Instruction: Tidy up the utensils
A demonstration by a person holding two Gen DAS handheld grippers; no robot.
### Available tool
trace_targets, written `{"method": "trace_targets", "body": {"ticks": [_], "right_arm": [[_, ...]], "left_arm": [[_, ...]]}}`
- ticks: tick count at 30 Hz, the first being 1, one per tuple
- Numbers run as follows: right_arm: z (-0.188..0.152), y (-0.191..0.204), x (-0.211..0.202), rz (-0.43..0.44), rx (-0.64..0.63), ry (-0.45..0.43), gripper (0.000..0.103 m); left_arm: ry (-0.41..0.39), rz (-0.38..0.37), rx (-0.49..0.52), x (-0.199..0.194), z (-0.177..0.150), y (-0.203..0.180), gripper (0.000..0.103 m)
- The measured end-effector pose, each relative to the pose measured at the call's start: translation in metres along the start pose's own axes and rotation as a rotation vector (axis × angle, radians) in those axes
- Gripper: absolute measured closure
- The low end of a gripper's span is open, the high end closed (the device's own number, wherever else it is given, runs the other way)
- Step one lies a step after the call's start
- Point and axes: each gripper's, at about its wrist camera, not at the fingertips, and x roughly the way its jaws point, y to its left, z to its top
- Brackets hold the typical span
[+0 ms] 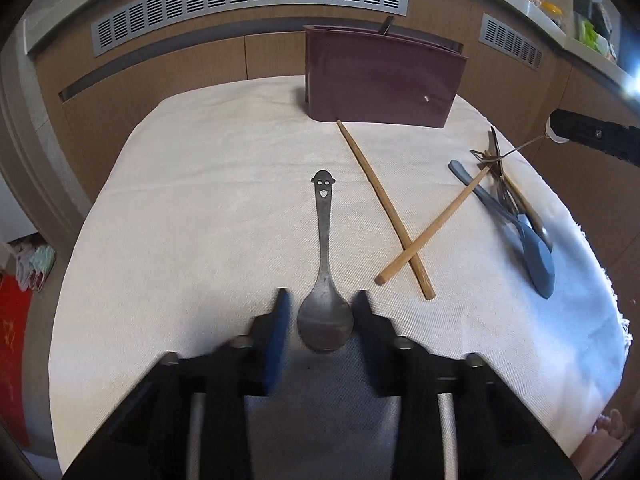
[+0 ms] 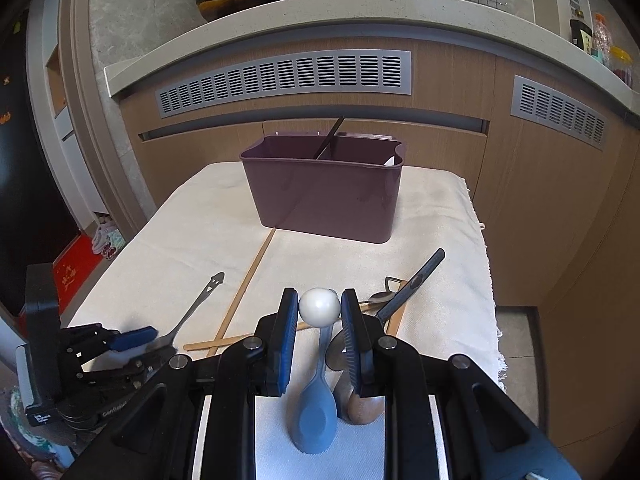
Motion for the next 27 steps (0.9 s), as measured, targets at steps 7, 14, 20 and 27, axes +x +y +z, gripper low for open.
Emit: {"method": "trace_targets", "body": {"ticks": [7, 14, 20, 27], "right_arm": [[0.004, -0.001, -0.020, -0.011, -0.011, -0.042, 0.082], [0.010, 0.002, -0.042, 0.013, -0.014, -0.086, 0.083], [0.013, 0.005, -0.051, 0.012, -0.025, -0.099, 0.083], [0.017, 0.008, -0.061, 0.005, -0.034, -0.125, 0.083]], "left_arm": [[-0.106, 0.005, -0.016, -0.034, 0.012, 0.007, 0.074], [-0.243, 0.010, 0.016, -0.078, 0.034, 0.004, 0.074], [-0.293, -0.010, 0.032, -0.094, 0.045, -0.001, 0.074], [-0.313, -0.017, 0.041, -0.102, 0.049, -0.007, 0.074]]}}
